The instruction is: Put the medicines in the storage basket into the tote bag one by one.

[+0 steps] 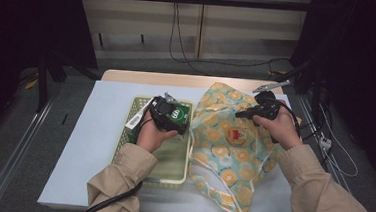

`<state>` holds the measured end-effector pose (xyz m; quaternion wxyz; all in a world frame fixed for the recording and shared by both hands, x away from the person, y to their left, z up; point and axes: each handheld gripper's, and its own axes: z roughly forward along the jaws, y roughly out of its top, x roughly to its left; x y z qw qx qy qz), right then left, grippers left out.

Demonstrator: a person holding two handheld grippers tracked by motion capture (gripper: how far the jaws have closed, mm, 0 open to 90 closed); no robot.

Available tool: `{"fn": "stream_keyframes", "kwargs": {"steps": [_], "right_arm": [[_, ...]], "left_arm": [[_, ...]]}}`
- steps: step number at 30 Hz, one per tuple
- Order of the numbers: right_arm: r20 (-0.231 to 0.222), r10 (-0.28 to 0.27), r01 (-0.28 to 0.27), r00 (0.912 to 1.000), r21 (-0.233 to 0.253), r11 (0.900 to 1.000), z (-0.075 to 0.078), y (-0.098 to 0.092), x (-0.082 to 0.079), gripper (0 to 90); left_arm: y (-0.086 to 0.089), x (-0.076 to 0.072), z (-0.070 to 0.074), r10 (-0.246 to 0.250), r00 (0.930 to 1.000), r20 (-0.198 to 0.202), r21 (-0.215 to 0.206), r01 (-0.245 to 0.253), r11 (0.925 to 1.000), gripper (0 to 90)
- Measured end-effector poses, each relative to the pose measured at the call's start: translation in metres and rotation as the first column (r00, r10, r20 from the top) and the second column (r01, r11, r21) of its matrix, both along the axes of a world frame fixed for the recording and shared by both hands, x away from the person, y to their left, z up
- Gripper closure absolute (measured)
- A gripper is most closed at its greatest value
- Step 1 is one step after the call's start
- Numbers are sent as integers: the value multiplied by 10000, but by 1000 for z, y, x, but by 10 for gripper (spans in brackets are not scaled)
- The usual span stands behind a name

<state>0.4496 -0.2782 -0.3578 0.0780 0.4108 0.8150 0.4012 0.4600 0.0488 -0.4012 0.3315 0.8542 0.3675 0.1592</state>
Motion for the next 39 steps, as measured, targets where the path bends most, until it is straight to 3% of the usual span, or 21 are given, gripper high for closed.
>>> {"fn": "stream_keyframes", "kwargs": {"steps": [4,10,13,16,22,25,29,34,39], "right_arm": [[-17,-41,41,10000,33,10000,-1,-1,0,894],[-38,-46,47,10000,53,10000,-3,-2,0,894],[2,-98,98,10000,48,9999,-2,-3,0,894],[0,-96,96,10000,95,9999,-2,-1,0,894],[-5,-63,63,10000,114,9999,-3,1,0,894],[-10,-47,47,10000,98,9999,-3,1,1,893],[-38,-54,55,10000,99,9999,-4,0,1,894],[-21,-45,45,10000,103,9999,-4,0,1,894],[-14,-106,106,9999,112,9999,-3,-2,0,894]], "left_arm": [[-2,1,-2,101,9999,-14,19,-101,9999,14],[7,0,-1,305,9986,-439,-151,-312,9994,47],[13,-2,2,290,9986,-451,99,-286,9995,71],[15,-4,2,420,9980,-477,93,-416,9991,83],[6,-3,-2,578,9972,-471,306,-564,9979,56],[0,-3,-4,617,9970,-477,187,-608,9980,58],[-1,0,-10,758,9959,-501,334,-741,9967,85],[4,-2,-7,952,9935,-630,142,-945,9954,141],[12,-6,-2,958,9912,-916,-332,-992,9945,163]]}}
